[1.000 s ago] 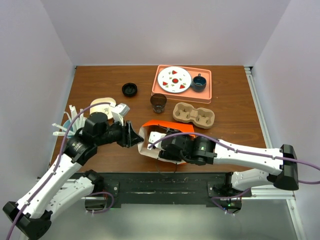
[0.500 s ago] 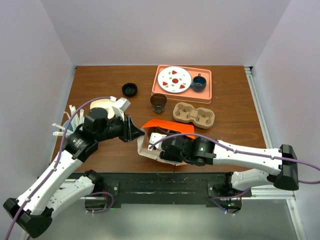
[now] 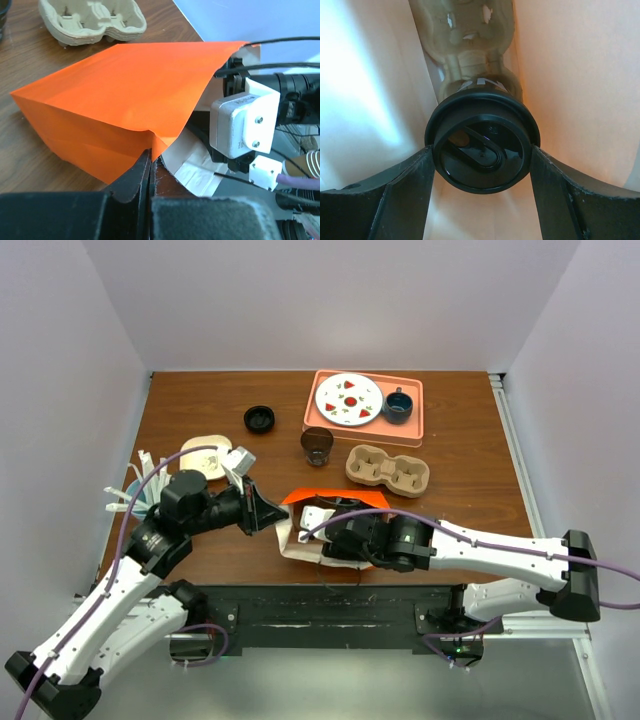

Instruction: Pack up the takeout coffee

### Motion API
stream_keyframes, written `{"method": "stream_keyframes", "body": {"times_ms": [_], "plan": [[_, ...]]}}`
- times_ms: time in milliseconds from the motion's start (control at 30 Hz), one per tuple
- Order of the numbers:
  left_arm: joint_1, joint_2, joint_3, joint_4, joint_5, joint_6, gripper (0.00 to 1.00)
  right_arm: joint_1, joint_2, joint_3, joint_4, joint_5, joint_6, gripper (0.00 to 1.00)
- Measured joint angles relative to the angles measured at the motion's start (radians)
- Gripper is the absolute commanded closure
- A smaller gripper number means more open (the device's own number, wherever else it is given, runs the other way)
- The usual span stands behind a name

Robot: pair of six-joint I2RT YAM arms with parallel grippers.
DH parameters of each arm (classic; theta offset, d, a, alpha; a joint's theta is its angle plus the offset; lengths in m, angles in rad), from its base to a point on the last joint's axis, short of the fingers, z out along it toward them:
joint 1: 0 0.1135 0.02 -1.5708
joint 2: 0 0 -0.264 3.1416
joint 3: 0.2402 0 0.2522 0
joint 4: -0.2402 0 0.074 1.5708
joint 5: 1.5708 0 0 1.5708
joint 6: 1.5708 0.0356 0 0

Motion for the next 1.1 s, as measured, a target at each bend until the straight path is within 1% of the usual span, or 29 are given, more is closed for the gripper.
{"method": "stream_keyframes", "body": {"times_ms": [133,333,633,1100], "plan": [[0.000,-0.027,-0.039,0.035,0.032,0.000,1.00,0.000,-0.008,-0.015,0.017,0.000,-0.055,0.60],[0.000,-0.024,-0.040,0.039,0.059,0.029,1.00,0.000,-0.010,-0.056,0.051,-0.005,-0.115,0.60],[-0.001,-0.014,-0.039,0.029,0.098,0.061,1.00,0.000,-0.011,-0.122,0.164,-0.009,-0.261,0.59],[-0.006,-0.009,-0.039,0.011,0.105,0.068,1.00,-0.003,0.018,-0.132,0.252,-0.007,-0.369,0.62]]}}
